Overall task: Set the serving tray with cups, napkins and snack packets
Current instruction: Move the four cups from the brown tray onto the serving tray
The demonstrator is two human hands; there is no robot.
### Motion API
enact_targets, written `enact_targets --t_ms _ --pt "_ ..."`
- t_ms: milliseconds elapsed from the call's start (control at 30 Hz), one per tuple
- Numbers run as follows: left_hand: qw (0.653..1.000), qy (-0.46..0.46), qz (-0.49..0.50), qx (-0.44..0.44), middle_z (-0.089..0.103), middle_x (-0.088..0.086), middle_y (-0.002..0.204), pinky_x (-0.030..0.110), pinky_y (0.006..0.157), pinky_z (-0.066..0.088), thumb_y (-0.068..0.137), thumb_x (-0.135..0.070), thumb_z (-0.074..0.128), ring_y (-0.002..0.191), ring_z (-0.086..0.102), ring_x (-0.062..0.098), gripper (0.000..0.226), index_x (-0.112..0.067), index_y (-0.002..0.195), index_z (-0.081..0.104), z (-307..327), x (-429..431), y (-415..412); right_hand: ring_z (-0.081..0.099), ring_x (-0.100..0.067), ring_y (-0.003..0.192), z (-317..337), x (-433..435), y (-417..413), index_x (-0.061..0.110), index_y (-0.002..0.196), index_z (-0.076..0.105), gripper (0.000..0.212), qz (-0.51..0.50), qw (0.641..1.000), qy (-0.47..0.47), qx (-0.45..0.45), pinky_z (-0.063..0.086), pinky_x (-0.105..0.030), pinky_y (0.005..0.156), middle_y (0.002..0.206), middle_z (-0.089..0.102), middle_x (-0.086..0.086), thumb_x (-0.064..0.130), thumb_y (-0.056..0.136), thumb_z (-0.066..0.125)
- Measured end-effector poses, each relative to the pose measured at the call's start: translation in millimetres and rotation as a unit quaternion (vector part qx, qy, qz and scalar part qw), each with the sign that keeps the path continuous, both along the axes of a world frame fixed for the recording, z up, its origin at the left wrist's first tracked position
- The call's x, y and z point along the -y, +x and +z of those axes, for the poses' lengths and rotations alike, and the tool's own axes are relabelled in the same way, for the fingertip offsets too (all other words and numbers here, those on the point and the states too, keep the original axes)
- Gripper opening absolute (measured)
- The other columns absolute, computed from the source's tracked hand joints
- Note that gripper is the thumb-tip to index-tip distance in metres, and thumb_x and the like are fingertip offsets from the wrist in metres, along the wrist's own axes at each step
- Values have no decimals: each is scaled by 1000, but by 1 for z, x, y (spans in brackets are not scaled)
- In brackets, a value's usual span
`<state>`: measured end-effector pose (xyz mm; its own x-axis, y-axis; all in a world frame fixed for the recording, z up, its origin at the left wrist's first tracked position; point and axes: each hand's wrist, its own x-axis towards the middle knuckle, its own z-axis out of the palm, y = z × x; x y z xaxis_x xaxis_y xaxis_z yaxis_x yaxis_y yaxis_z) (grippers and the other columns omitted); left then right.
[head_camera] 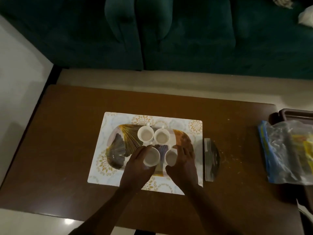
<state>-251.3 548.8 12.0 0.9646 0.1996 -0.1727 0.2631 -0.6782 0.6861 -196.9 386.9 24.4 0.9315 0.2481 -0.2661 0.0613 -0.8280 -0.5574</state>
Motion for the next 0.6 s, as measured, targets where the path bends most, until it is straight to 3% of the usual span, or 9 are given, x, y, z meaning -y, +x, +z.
enact_targets --t_ms 100,300,500,600 --pt "1000 -18 -11 -21 55 -2 135 22 94 44 81 -24 73 122 54 14 60 -18 137 53 -8 -7 -3 46 -26 123 -13 -6 -7 13 131 45 66 11 999 -3 -38 47 -34 94 132 53 -5 22 72 72" --pt "999 -18 -26 -36 52 5 138 40 94 52 81 -17 73 121 55 23 61 -13 138 50 -26 -20 -11 44 -22 120 -29 -15 -13 15 134 42 71 29 998 -18 -51 45 -30 90 130 52 -3 29 73 75" --pt "997 -8 -70 -31 38 1 144 32 82 59 82 -35 71 123 51 17 75 -21 147 36 -32 -33 -17 49 -24 119 -31 -12 -9 14 133 42 75 36 998 -10 -52 51 -33 87 130 52 -4 43 72 75" --pt "988 58 -140 -8 31 0 152 36 95 54 83 -24 61 136 39 20 72 -25 149 33 -28 -45 -14 52 -24 121 -26 -1 6 20 138 42 55 65 997 -25 16 54 -38 89 135 53 -4 27 87 60"
